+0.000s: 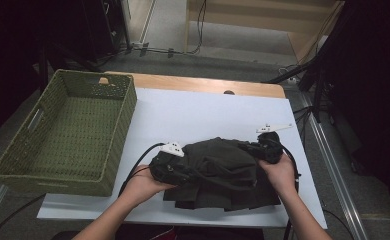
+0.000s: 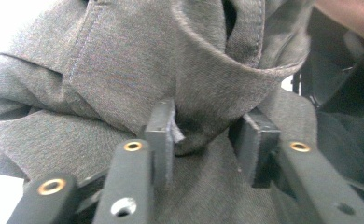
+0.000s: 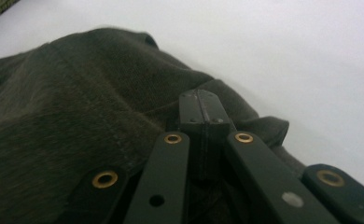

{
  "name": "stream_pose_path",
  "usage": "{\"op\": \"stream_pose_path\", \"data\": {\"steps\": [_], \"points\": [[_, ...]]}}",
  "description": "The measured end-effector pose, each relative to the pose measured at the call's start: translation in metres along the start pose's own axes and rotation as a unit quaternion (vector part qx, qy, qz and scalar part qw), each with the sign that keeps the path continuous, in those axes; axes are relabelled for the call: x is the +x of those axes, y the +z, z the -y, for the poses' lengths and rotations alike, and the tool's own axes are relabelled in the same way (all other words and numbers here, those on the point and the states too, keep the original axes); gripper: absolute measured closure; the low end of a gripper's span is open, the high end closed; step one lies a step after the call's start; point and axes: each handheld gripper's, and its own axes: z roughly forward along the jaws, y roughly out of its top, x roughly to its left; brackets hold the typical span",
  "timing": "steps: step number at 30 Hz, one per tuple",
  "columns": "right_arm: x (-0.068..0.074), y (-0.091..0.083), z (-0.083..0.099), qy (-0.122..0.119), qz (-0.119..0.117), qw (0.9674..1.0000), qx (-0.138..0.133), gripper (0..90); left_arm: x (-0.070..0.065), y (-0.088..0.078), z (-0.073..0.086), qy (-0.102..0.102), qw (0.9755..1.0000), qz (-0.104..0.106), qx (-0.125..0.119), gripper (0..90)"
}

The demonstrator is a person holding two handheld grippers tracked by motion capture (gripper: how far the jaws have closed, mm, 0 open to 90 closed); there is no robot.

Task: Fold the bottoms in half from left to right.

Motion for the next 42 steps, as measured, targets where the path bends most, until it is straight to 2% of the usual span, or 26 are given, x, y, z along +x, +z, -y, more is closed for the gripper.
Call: {"op": "stream_pose_path", "data": {"steps": [6,8,10,13,15,17,20,27,32,34,39,42], "points": [[0.000,-0.001,0.005,0.000,0.001,1.0000,0.004,87.4,0.002,-0.013,-0.001,-0.003,1.0000,0.000,-0.009,46.8],[0.001,0.000,0.005,-0.002,0.000,1.0000,0.003,87.4,0.003,-0.019,-0.001,-0.001,0.9997,0.001,-0.024,44.4],[0.001,0.000,0.005,-0.002,0.001,1.0000,0.005,87.4,0.005,-0.026,-0.001,-0.007,0.9992,0.004,-0.039,43.5],[0.002,0.001,0.006,-0.002,0.000,1.0000,0.008,87.4,0.008,-0.032,-0.003,-0.020,0.9985,-0.005,-0.052,43.4],[0.002,0.002,0.007,-0.004,0.001,1.0000,0.009,87.4,0.012,-0.030,-0.002,-0.029,0.9982,-0.016,-0.051,43.4],[0.004,0.002,0.010,-0.003,0.000,1.0000,0.007,87.4,0.014,-0.026,-0.001,-0.034,0.9982,-0.030,-0.039,43.0],[0.006,0.000,0.014,-0.006,-0.001,0.9999,0.009,87.3,0.017,-0.018,-0.002,-0.036,0.9979,-0.045,-0.029,40.6],[0.008,-0.002,0.017,-0.006,-0.002,0.9999,0.009,87.3,0.027,-0.006,-0.012,-0.047,0.9955,-0.079,-0.022,36.1],[0.010,-0.004,0.019,-0.008,0.000,0.9999,0.008,87.3,0.035,-0.004,-0.021,-0.062,0.9945,-0.080,-0.029,46.8],[0.012,-0.005,0.020,-0.010,0.000,0.9999,0.006,87.3,0.036,-0.003,-0.025,-0.055,0.9941,-0.089,-0.028,52.1],[0.017,-0.007,0.021,-0.015,0.002,0.9999,0.002,87.3,0.037,0.005,-0.037,-0.037,0.9945,-0.096,-0.018,71.0],[0.019,-0.009,0.022,-0.018,0.003,0.9998,-0.003,87.3,0.040,0.011,-0.043,-0.026,0.9959,-0.085,-0.018,79.6]]}}
